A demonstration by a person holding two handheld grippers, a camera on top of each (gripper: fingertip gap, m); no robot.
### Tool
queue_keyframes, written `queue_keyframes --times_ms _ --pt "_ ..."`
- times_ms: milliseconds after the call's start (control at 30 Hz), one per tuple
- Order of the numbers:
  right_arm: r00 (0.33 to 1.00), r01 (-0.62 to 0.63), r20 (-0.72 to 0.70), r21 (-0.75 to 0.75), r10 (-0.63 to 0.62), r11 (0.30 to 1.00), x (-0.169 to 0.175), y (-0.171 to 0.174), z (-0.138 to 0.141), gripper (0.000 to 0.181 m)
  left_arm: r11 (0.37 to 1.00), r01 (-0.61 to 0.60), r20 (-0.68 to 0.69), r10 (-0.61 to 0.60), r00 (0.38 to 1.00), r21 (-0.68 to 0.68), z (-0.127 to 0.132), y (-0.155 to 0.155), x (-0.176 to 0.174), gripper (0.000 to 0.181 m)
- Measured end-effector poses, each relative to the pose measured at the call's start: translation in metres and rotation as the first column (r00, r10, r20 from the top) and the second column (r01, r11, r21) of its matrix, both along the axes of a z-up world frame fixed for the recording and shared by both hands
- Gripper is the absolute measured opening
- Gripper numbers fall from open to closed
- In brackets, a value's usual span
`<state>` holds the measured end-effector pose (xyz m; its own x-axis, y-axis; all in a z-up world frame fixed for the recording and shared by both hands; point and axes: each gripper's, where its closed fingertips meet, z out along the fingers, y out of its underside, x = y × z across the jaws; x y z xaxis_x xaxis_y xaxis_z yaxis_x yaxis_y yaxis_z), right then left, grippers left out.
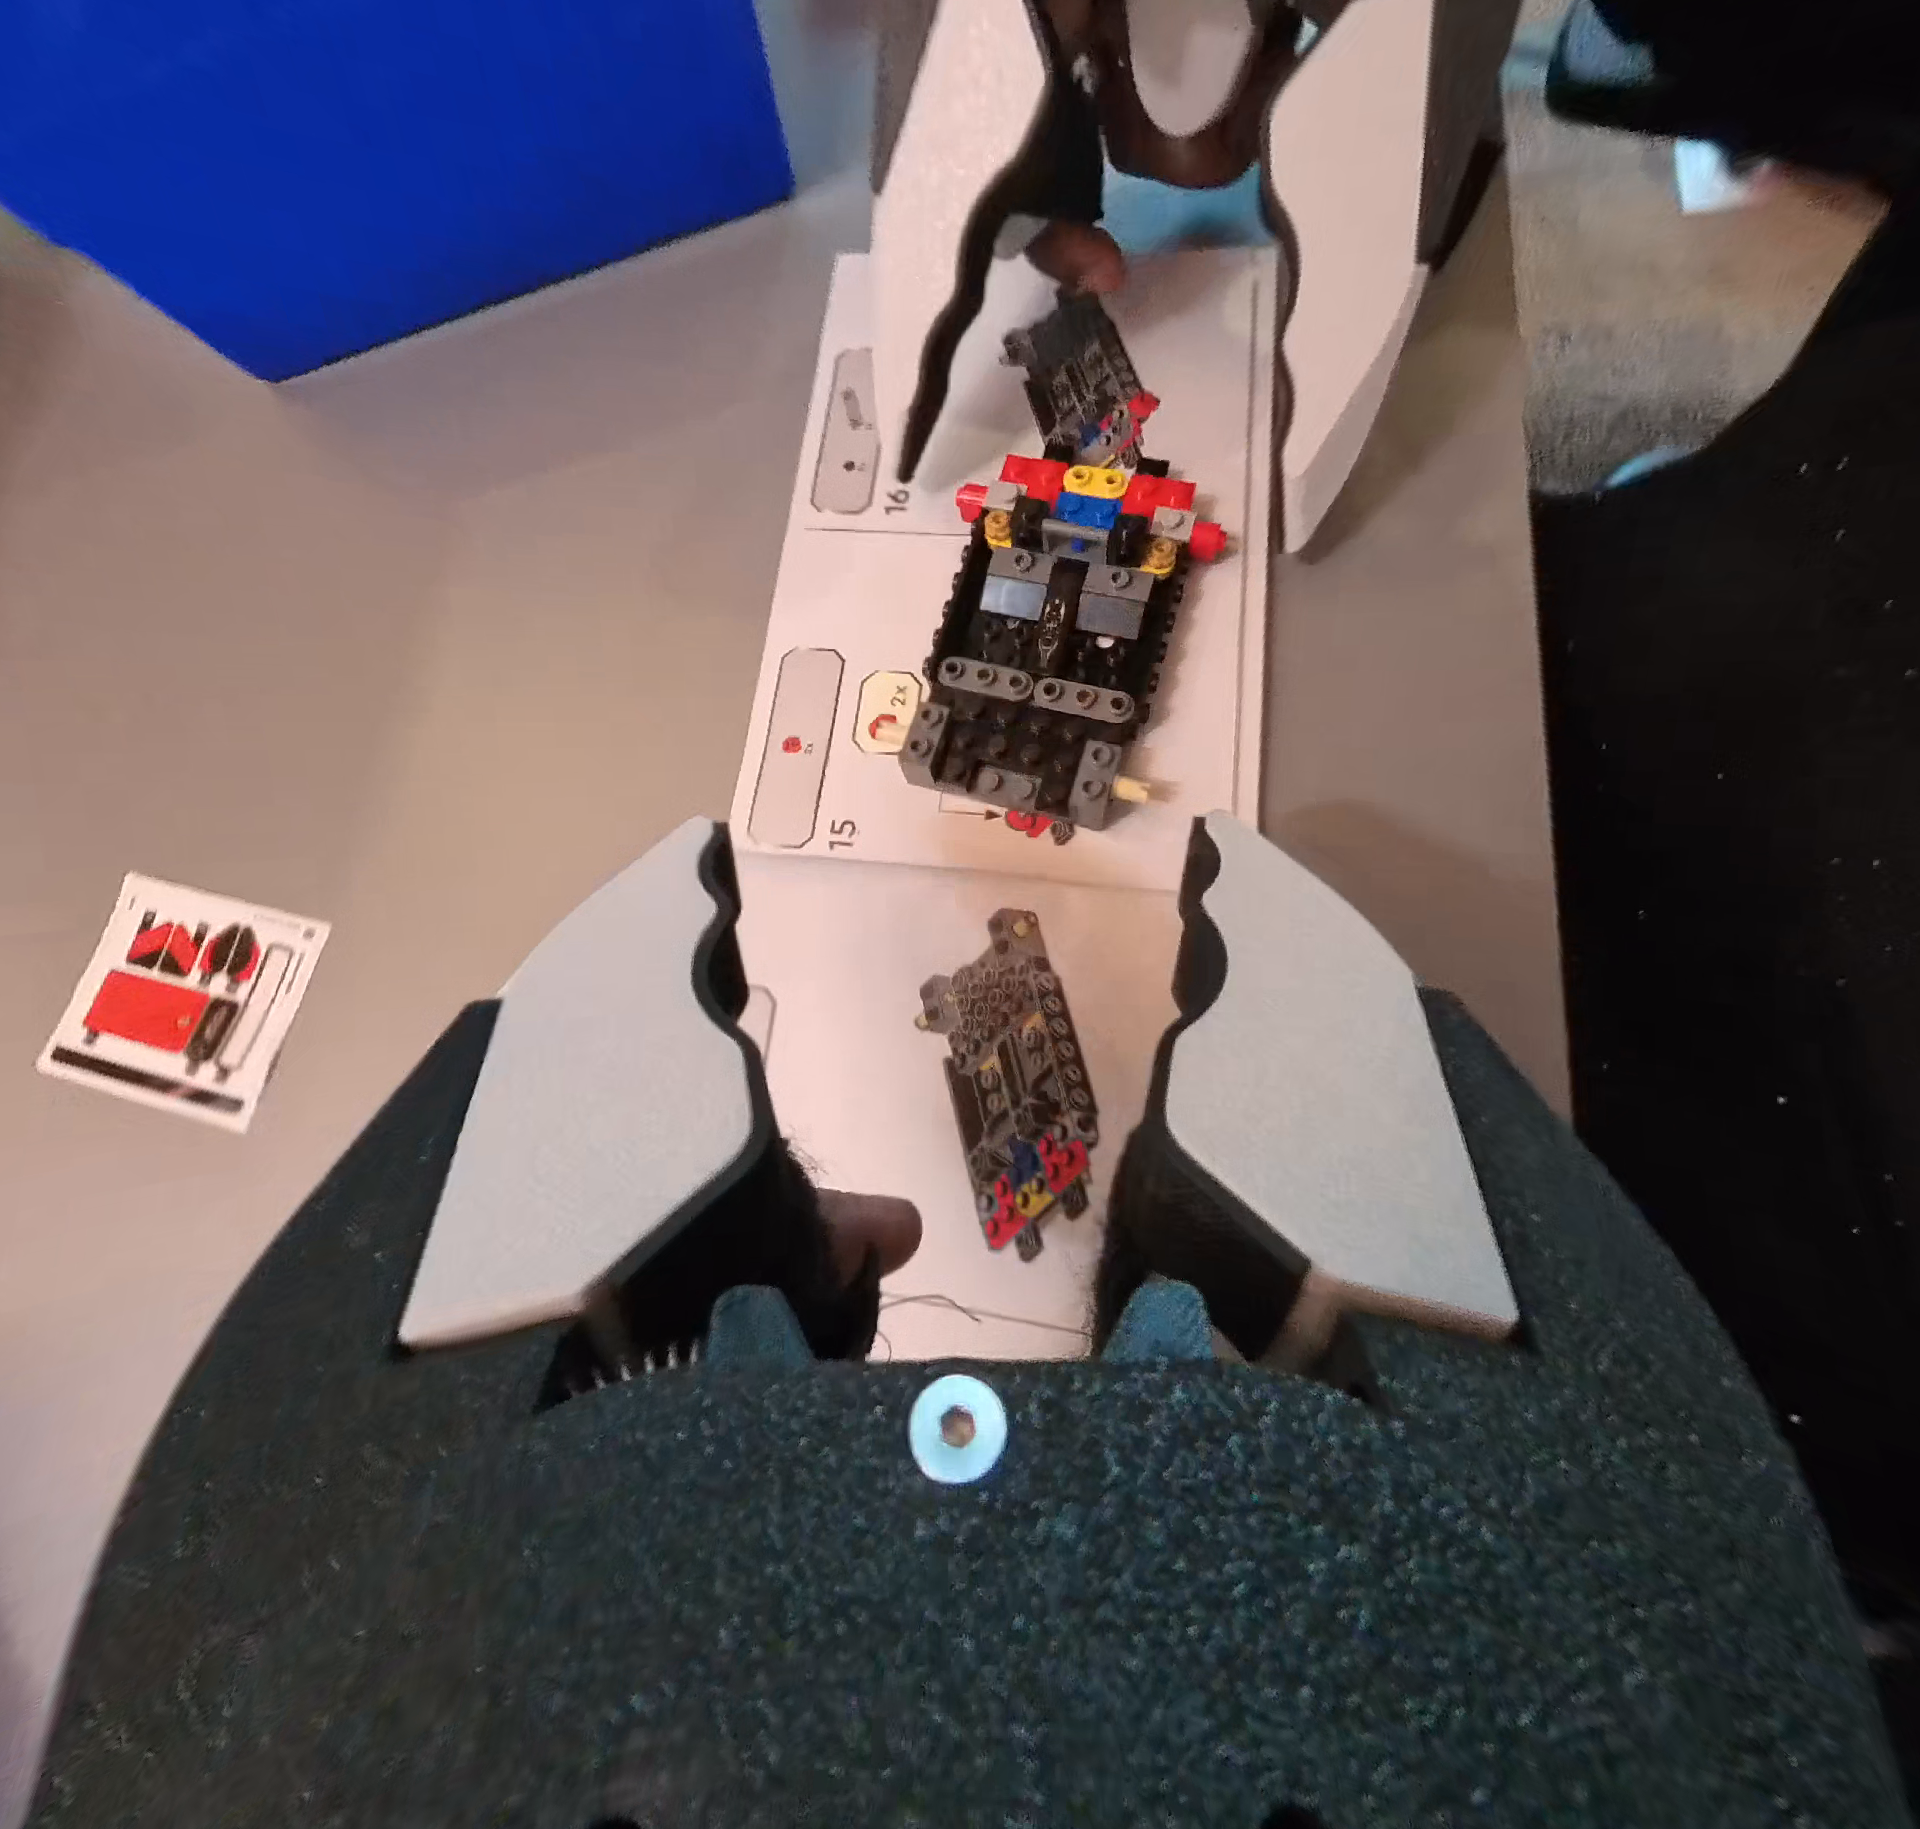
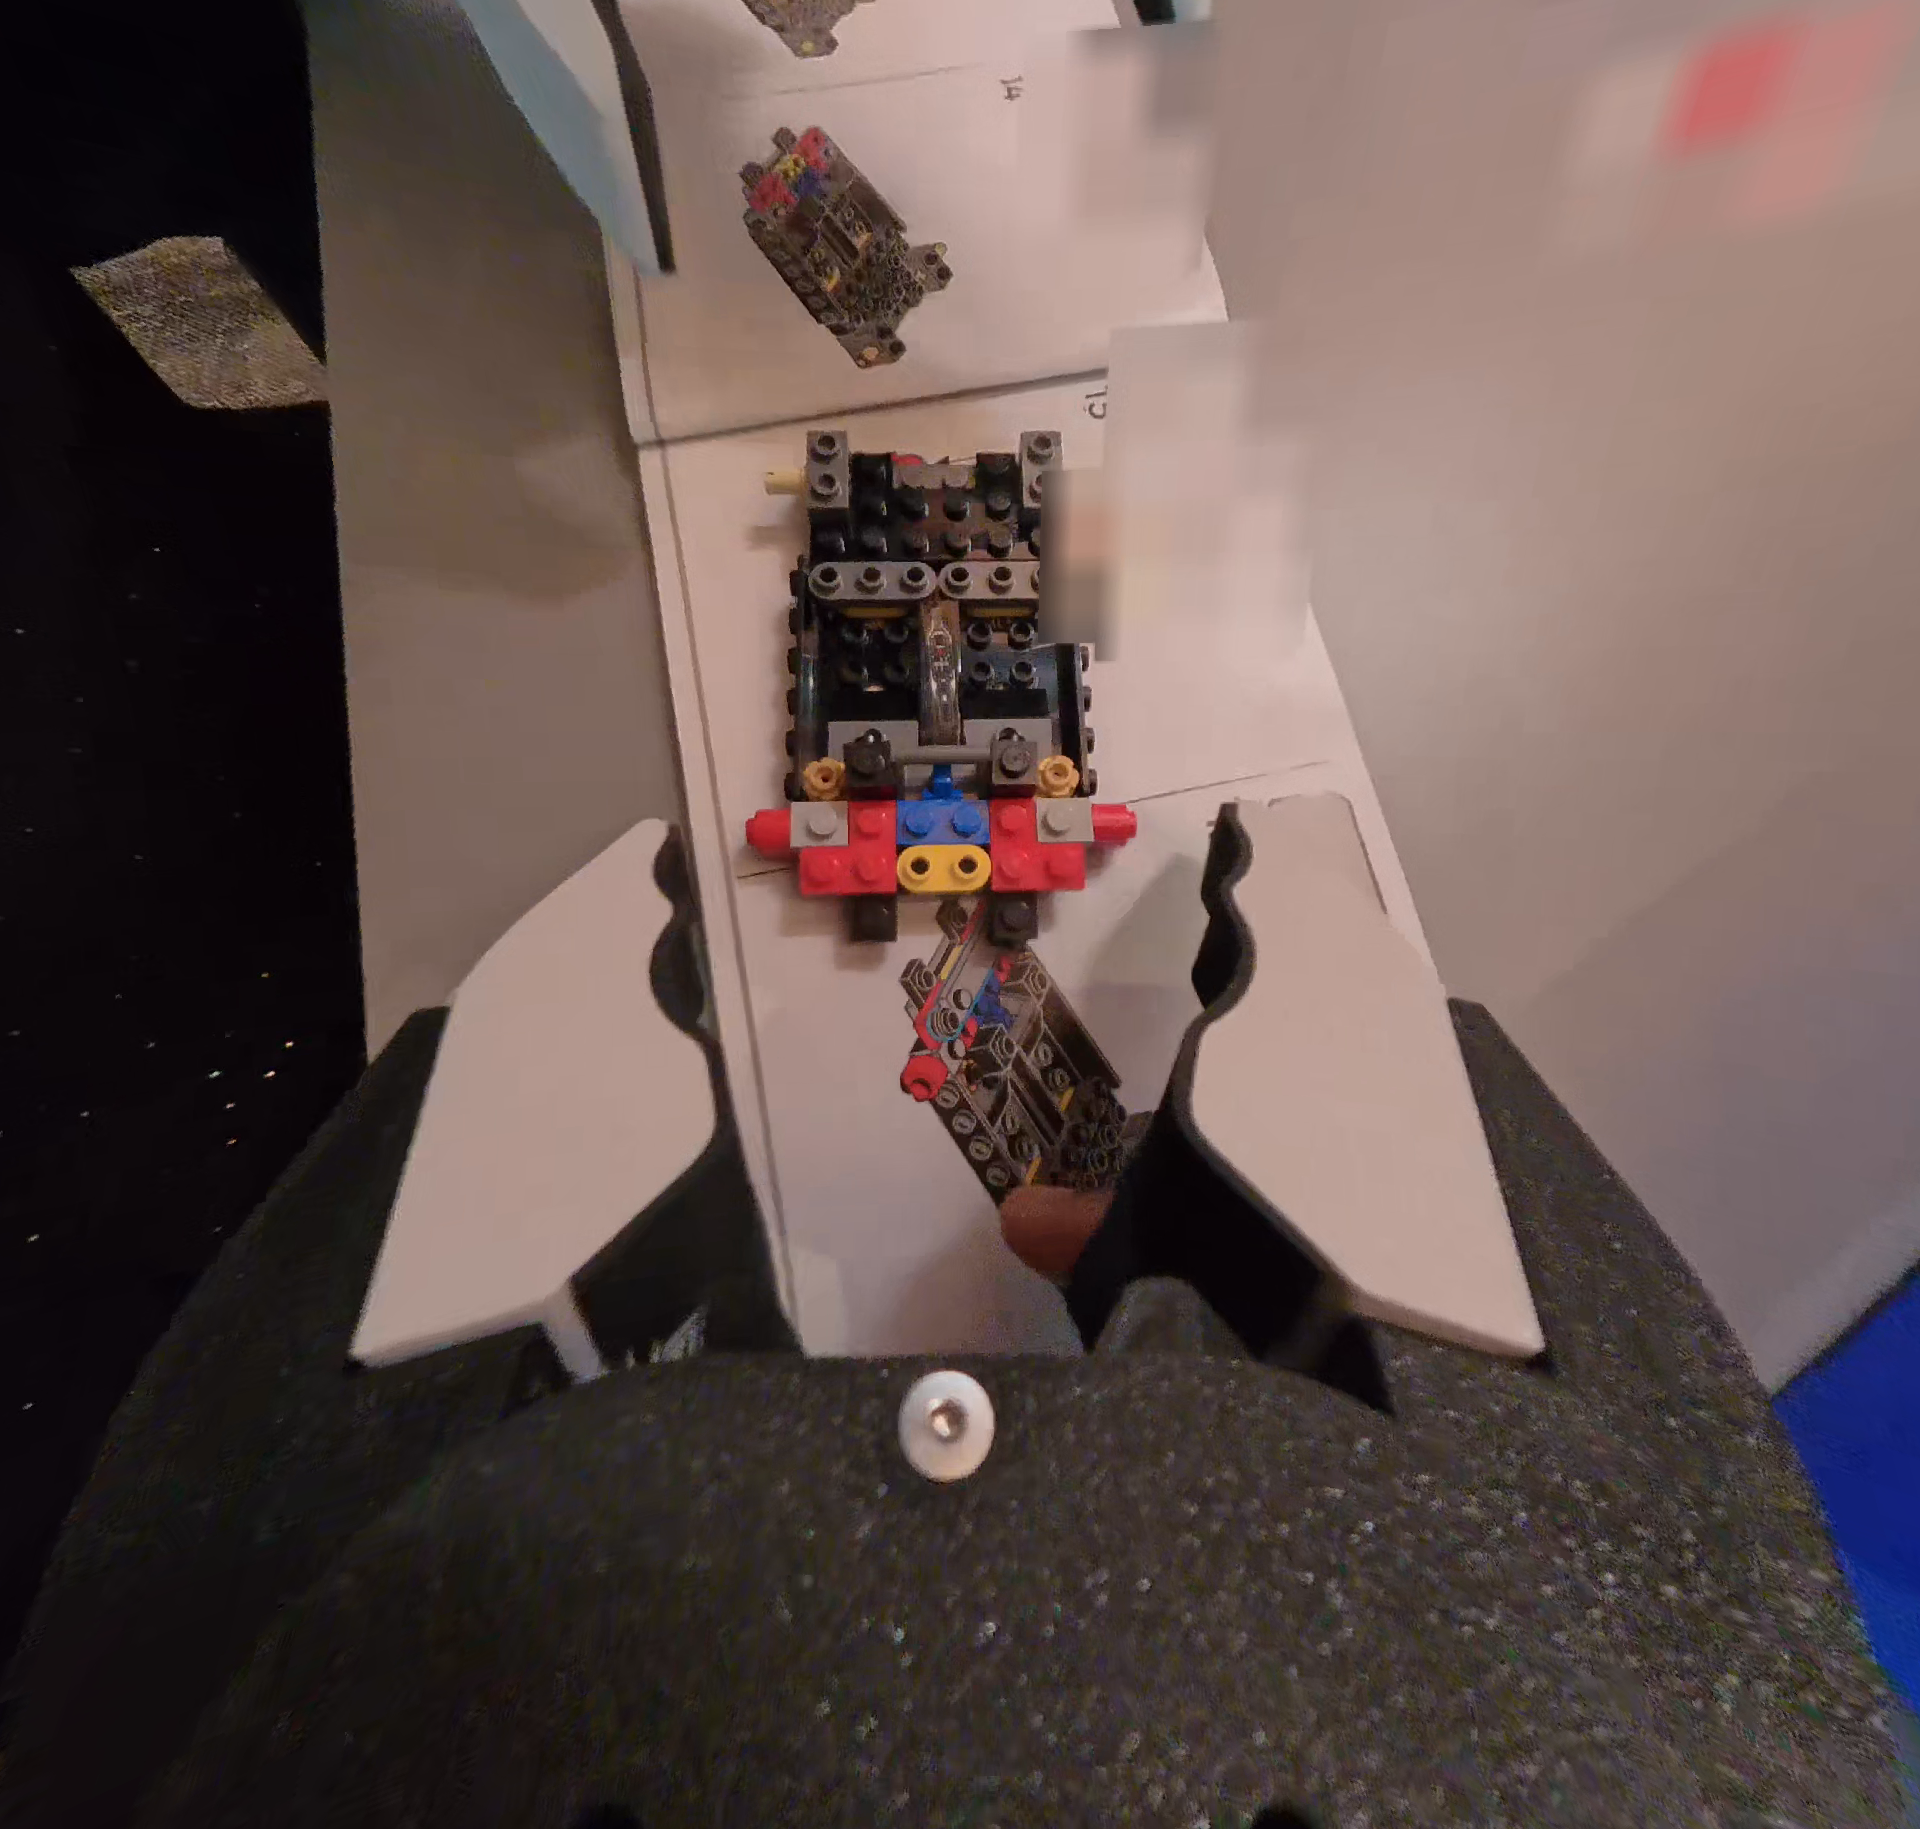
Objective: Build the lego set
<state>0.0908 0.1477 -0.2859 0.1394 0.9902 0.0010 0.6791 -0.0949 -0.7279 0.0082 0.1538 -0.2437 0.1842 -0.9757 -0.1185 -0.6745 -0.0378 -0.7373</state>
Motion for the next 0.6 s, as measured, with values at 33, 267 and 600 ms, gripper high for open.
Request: queue_keyframes --times_ms 33,267,600 --pt "1.000 -0.003 0.002 -0.006 0.003 1.000 0.001 -0.001 0.001 0.096 1.000 -0.021 0.026 0.021 0.999 -0.002 0.002 -0.001 -0.004 0.082" --pt "0.996 0.051 0.072 -0.017 -0.050 0.999 -0.003 -0.002 0.004 0.089 0.984 -0.152 0.216 0.170 0.961 -0.097 0.022 0.001 -0.021 0.069" --pt "0.977 0.001 0.212 -0.059 0.012 0.998 -0.032 -0.002 -0.004 0.057 0.988 -0.079 0.464 0.131 0.876 -0.129 0.053 -0.012 -0.010 0.061"
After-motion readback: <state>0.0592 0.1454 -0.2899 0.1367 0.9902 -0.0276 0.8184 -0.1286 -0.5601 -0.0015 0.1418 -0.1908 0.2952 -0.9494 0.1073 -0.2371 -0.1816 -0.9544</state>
